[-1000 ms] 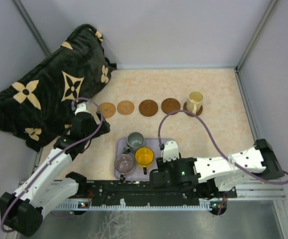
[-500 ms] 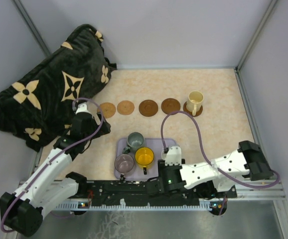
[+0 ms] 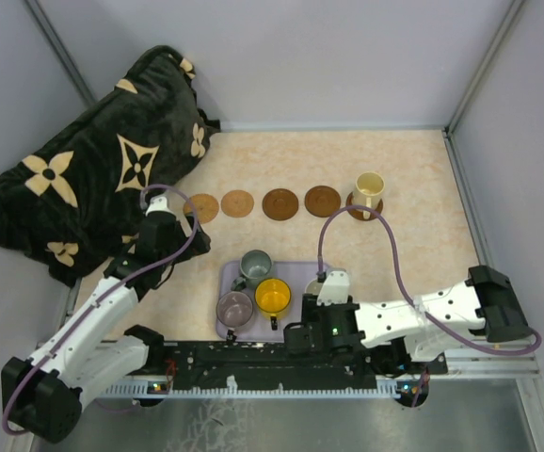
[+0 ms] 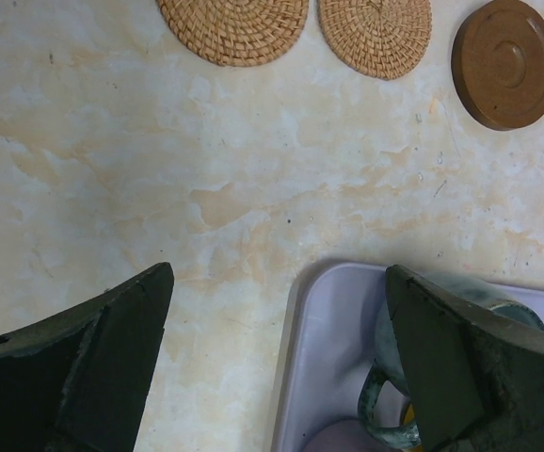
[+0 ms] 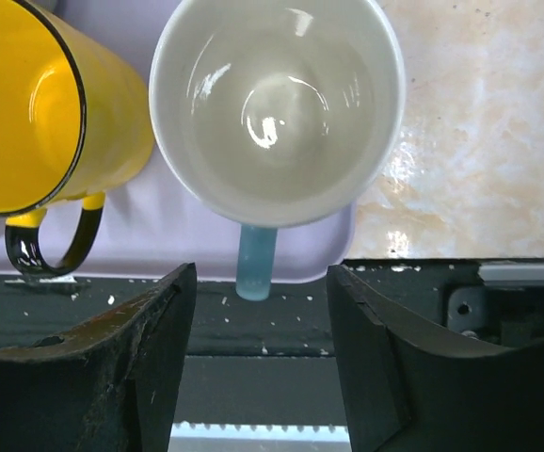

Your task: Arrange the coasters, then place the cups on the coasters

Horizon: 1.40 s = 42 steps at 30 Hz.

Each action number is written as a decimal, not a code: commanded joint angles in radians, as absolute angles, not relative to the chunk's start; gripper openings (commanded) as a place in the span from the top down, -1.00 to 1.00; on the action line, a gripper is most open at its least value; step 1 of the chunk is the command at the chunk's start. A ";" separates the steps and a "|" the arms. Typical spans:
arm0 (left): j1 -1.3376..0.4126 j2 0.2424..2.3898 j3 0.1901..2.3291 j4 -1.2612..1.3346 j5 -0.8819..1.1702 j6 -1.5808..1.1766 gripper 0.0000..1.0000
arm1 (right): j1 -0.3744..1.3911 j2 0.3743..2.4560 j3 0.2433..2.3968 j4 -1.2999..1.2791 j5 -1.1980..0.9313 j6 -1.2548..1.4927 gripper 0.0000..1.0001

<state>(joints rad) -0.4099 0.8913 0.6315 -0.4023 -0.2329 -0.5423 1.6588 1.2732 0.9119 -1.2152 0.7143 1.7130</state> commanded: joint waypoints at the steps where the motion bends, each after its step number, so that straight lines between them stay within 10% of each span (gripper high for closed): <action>1: -0.414 0.898 0.651 -0.371 -0.221 -0.529 -0.99 | 1.619 1.260 0.883 -1.114 0.767 1.683 -0.14; 17: -0.413 0.921 0.646 -0.361 -0.216 -0.534 -0.99 | 1.534 1.273 0.816 -1.068 0.782 1.693 0.06; 32: -0.414 0.935 0.628 -0.341 -0.214 -0.542 -0.99 | 1.494 1.322 0.771 -1.027 0.735 1.668 0.98; 42: -0.415 0.928 0.623 -0.339 -0.219 -0.543 -0.99 | 1.493 1.325 0.833 -1.039 0.890 1.471 1.00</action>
